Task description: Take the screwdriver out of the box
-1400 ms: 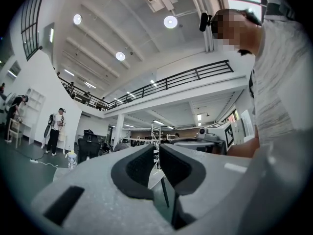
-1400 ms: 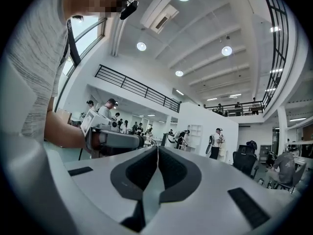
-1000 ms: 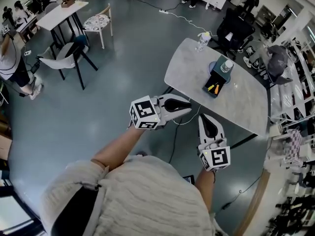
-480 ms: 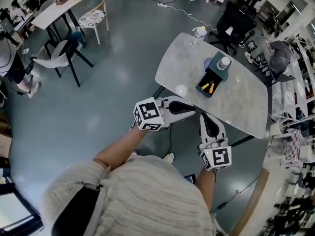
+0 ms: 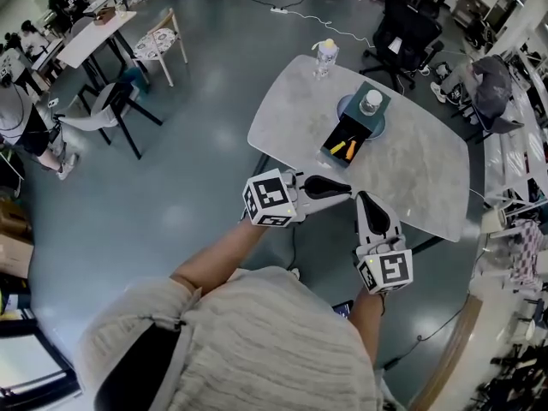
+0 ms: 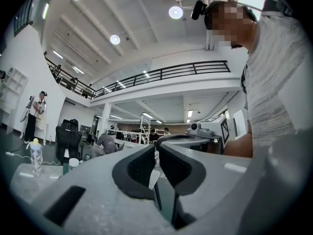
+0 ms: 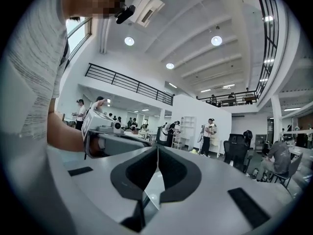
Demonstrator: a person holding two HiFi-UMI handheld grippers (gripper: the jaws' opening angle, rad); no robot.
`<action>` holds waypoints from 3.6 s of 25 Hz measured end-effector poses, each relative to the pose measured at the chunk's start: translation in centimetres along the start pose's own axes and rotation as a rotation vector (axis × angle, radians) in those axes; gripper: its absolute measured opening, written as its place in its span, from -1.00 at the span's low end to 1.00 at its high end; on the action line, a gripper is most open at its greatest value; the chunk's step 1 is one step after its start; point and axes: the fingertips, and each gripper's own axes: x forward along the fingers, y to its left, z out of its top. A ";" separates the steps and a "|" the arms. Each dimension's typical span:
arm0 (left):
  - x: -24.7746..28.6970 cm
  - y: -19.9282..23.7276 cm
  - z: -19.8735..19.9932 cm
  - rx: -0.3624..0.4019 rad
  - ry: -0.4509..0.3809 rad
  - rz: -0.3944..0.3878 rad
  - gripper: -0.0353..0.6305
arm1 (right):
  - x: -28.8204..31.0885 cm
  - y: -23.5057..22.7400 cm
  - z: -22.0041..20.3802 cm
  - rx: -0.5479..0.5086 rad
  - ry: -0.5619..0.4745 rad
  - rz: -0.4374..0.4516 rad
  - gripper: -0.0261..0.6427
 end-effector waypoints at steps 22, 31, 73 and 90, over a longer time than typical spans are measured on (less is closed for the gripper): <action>5.7 3.2 -1.6 -0.008 -0.020 0.120 -0.78 | -1.5 -6.3 -2.6 0.008 0.018 0.094 -0.89; 6.8 12.0 -2.6 -0.012 0.004 0.120 -0.78 | 5.0 -11.7 -3.9 0.017 0.046 0.078 -0.89; 13.5 37.7 -12.7 -0.118 0.317 0.436 -0.65 | 24.4 -30.4 -13.4 -0.035 0.217 0.374 -0.89; 14.0 37.6 -25.9 -0.297 0.743 0.491 -0.37 | 23.9 -31.1 -16.1 -0.022 0.240 0.428 -0.89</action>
